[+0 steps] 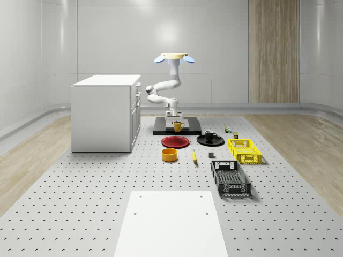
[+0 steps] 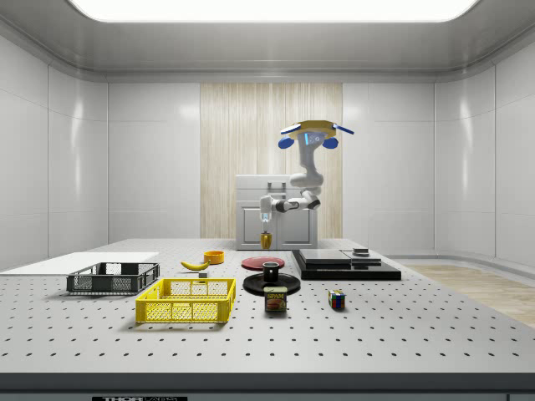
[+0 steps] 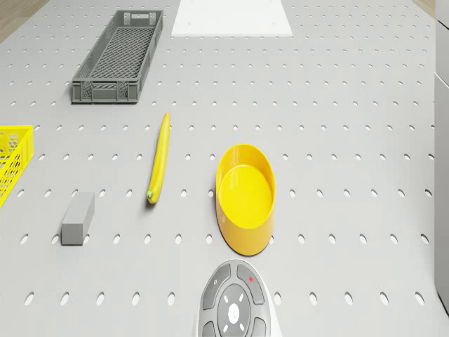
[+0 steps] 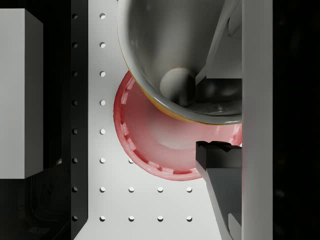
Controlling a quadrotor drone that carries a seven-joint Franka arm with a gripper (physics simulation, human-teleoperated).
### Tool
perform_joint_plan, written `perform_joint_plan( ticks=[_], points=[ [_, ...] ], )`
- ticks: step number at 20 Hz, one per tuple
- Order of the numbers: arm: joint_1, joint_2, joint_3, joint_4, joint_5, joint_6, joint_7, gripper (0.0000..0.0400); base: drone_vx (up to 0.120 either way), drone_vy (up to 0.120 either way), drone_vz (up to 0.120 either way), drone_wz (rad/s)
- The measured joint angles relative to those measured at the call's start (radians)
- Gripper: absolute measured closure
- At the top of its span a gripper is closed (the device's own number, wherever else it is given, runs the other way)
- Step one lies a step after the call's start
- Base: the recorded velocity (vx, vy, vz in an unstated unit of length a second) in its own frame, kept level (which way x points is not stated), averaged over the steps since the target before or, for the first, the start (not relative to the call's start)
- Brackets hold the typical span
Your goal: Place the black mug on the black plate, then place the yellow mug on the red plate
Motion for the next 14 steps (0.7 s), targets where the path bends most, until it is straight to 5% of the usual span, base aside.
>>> perform_joint_plan(
  ticks=[14],
  points=[
    [0.006,0.001,-0.074,0.085,-0.064,0.081,-0.045,0.0290,0.000,0.000,0.000,0.000]
  ],
)
